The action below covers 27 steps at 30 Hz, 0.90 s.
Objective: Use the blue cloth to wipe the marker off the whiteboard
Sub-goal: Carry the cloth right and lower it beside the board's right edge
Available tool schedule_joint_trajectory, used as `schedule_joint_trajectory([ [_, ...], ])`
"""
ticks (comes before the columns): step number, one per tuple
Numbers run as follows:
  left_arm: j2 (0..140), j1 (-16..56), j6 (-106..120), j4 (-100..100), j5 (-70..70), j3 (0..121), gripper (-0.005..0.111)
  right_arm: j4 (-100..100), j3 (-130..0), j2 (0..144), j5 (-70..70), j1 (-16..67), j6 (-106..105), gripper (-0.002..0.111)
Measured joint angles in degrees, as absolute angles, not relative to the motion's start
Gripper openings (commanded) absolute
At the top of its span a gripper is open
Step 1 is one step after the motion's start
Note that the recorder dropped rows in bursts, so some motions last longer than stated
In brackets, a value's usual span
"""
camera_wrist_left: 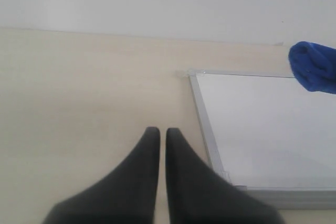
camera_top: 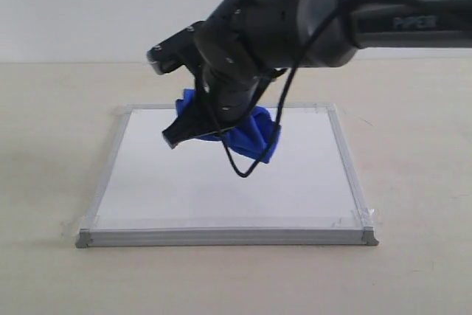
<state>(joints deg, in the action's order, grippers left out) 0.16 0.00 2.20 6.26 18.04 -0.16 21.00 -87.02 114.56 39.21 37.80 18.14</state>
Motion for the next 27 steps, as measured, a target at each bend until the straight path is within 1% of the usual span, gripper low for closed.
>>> schedule_joint_trajectory([
  [6, 0.16, 0.0, 2.2, 6.26, 18.04, -0.16, 0.004, 28.18, -77.9, 106.32, 39.8, 31.77, 34.44, 0.0],
  [10, 0.16, 0.0, 2.2, 6.26, 18.04, -0.16, 0.004, 28.68, -75.41, 101.57, 43.53, 27.26, 40.58, 0.0],
  [15, 0.16, 0.0, 2.2, 6.26, 18.04, -0.16, 0.004, 27.76, -72.14, 99.8, 45.79, 21.53, 46.49, 0.0],
  [22, 0.16, 0.0, 2.2, 6.26, 18.04, -0.16, 0.004, 23.37, -64.83, 99.73, 36.39, 14.65, 49.56, 0.0],
  [27, 0.16, 0.0, 2.2, 6.26, 18.04, -0.16, 0.004, 23.16, -63.54, 99.84, 33.31, 11.54, 51.11, 0.0],
])
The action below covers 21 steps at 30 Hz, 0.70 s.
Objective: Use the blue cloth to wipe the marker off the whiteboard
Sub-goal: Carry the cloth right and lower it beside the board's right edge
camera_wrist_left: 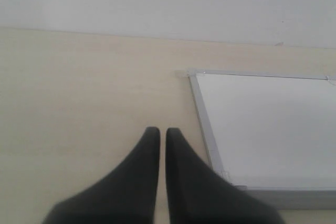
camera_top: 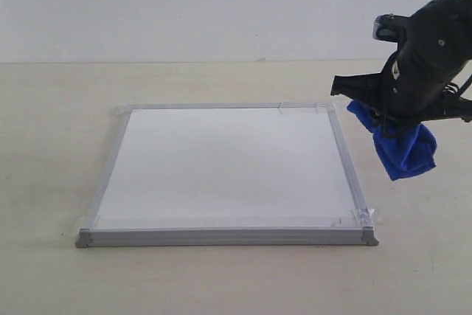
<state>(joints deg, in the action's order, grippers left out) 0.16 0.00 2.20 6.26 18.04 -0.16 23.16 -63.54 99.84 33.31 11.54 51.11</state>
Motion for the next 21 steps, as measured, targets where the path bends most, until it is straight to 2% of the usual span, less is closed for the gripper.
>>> schedule_joint_trajectory([
  [11, 0.16, 0.0, 2.2, 6.26, 18.04, -0.16, 0.004, 25.3, -63.32, 105.91, 23.99, 11.4, 55.79, 0.0],
  [21, 0.16, 0.0, 2.2, 6.26, 18.04, -0.16, 0.004, 30.76, -63.32, 110.28, 22.34, 10.09, 62.32, 0.0],
])
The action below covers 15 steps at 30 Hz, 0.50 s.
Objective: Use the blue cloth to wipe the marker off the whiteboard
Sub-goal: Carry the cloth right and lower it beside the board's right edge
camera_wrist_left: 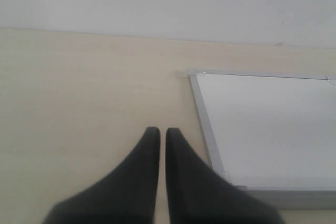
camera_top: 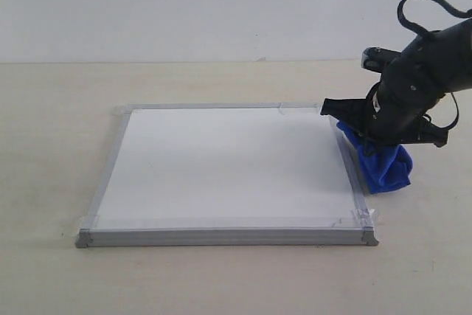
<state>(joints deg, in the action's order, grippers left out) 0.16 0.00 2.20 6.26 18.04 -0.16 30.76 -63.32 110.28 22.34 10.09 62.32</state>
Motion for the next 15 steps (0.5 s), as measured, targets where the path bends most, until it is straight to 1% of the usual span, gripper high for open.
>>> schedule_joint_trajectory([
  [15, 0.16, 0.0, 2.2, 6.26, 18.04, -0.16, 0.004, 31.4, -63.32, 111.84, 21.38, 9.35, 63.61, 0.0],
])
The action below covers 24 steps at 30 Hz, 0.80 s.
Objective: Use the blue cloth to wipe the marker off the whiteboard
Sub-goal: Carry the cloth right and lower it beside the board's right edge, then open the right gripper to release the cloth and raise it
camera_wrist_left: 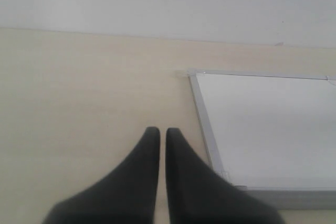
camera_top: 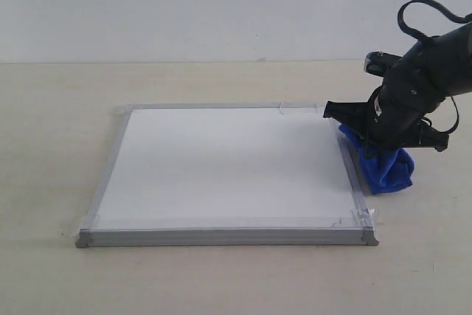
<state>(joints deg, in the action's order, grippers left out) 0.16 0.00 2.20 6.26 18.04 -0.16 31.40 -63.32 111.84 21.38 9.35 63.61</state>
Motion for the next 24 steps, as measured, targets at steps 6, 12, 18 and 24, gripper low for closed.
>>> schedule_joint_trajectory([
  [6, 0.16, 0.0, 2.2, 6.26, 18.04, -0.16, 0.004, 31.29, -63.32, 112.61, 20.99, 9.35, 64.01, 0.0],
  [12, 0.16, 0.0, 2.2, 6.26, 18.04, -0.16, 0.004, 31.06, -63.32, 112.61, 20.87, 9.35, 64.12, 0.005],
  [18, 0.16, 0.0, 2.2, 6.26, 18.04, -0.16, 0.004, 30.73, -63.32, 112.61, 20.46, 9.35, 63.7, 0.064],
  [24, 0.16, 0.0, 2.2, 6.26, 18.04, -0.16, 0.004, 30.61, -63.32, 112.61, 19.49, 9.35, 63.03, 0.086],
])
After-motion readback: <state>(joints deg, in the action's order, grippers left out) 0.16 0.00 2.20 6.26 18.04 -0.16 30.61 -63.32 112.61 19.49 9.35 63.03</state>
